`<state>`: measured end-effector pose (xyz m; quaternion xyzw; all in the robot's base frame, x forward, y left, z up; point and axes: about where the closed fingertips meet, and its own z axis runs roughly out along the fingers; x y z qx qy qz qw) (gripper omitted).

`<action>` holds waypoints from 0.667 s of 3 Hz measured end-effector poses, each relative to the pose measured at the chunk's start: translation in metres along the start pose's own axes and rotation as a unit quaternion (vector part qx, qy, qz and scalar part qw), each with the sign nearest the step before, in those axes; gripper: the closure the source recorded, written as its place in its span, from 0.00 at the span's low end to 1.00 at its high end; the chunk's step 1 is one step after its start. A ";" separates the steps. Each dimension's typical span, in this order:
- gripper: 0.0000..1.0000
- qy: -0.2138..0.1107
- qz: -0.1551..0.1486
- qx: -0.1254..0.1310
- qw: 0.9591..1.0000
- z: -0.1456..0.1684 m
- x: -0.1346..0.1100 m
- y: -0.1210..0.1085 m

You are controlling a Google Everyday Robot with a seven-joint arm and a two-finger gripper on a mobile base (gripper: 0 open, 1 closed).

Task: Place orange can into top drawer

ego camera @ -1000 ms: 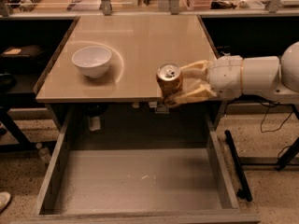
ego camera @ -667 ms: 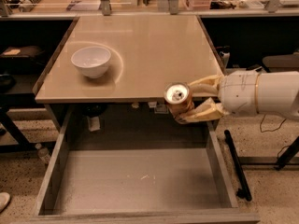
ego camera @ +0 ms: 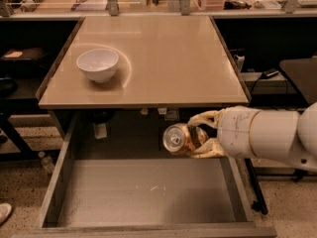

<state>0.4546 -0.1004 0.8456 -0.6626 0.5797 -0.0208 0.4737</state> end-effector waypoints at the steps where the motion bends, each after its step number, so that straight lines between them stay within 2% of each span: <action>1: 1.00 0.012 -0.026 -0.020 0.999 0.037 -0.004 0.020; 2: 1.00 0.012 -0.026 -0.020 0.999 0.037 -0.004 0.020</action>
Offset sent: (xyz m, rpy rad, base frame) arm 0.0038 0.0170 -0.0272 -0.0490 0.0045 0.0177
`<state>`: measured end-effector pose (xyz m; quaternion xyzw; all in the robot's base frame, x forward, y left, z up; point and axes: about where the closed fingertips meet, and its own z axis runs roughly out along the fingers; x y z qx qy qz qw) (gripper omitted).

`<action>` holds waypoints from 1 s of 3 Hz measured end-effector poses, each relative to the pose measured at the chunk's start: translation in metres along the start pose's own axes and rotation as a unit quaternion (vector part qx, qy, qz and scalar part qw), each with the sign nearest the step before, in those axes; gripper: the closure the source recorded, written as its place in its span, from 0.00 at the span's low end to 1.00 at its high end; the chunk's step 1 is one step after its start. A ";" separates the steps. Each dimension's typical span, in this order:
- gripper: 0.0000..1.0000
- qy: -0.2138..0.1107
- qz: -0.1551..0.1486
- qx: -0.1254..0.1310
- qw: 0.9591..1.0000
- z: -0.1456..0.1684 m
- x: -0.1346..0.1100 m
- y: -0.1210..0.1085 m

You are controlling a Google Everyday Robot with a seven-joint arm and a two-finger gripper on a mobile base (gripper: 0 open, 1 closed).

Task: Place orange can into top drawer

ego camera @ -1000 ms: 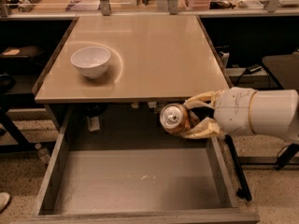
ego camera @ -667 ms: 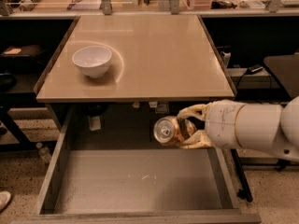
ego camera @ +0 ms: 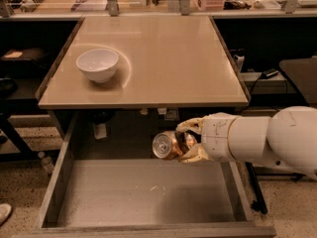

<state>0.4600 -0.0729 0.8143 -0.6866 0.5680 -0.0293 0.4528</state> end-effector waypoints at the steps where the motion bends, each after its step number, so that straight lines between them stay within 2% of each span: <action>1: 1.00 0.013 -0.011 -0.004 1.000 0.006 -0.002 0.002; 2: 1.00 0.026 0.003 -0.029 0.999 0.042 0.014 0.027; 3: 1.00 0.034 0.031 -0.064 0.997 0.093 0.031 0.059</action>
Offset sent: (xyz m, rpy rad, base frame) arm 0.0204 0.0444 -0.1125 -0.0636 0.1515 -0.0115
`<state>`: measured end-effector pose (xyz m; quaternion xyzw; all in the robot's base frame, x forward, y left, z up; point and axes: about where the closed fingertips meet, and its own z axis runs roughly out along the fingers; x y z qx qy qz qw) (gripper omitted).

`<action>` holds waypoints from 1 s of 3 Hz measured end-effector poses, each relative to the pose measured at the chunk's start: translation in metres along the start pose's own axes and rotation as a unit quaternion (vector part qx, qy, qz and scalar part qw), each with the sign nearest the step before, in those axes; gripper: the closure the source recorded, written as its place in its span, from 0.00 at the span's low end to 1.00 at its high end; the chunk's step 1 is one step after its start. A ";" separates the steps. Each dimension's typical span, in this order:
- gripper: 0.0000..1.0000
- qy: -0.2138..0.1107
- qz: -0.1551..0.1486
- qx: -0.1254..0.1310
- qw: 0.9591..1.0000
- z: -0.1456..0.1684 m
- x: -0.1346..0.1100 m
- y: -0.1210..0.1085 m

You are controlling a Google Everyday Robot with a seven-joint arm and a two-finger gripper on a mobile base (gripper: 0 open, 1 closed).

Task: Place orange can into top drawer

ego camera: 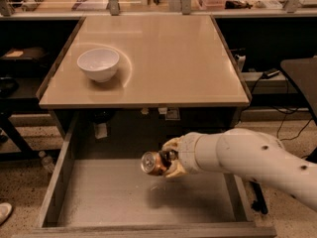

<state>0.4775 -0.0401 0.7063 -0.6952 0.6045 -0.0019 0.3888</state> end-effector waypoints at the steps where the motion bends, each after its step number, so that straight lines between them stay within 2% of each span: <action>1: 1.00 0.003 0.023 -0.025 0.999 0.043 0.011 0.013; 2: 1.00 0.011 0.039 -0.036 0.999 0.067 0.022 0.017; 3: 0.80 0.012 0.040 -0.037 0.998 0.070 0.022 0.017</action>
Offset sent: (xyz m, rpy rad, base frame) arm 0.0397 0.0208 -0.1003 -0.0055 0.1520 -0.0682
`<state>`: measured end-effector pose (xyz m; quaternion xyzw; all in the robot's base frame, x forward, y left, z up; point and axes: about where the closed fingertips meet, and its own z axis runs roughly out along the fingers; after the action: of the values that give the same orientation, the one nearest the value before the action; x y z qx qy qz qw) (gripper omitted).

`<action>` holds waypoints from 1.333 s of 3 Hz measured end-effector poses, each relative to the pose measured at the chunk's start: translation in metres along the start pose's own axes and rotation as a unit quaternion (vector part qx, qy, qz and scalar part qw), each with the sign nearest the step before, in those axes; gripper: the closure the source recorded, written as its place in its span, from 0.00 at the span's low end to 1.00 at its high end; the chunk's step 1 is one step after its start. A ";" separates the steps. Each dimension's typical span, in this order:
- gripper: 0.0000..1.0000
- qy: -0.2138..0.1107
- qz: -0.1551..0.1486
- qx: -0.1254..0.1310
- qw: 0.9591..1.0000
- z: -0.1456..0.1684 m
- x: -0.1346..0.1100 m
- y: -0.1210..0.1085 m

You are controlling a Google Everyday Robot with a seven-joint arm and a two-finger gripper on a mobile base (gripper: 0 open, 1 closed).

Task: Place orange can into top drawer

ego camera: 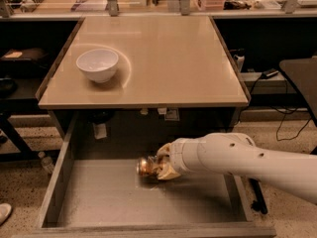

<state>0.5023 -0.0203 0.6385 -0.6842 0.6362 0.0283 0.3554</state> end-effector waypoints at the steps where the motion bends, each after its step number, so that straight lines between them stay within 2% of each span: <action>1: 0.57 0.000 0.000 0.000 1.000 0.000 0.000 0.000; 3: 0.10 0.000 0.000 0.000 1.000 0.000 0.000 0.000; 4: 0.00 0.000 0.000 0.000 1.000 0.000 0.000 0.000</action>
Offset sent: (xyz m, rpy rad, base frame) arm 0.0000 0.0000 0.0000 0.0000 0.0000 0.0000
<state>0.5023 -0.0203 0.6386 -0.6842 0.6361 0.0283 0.3554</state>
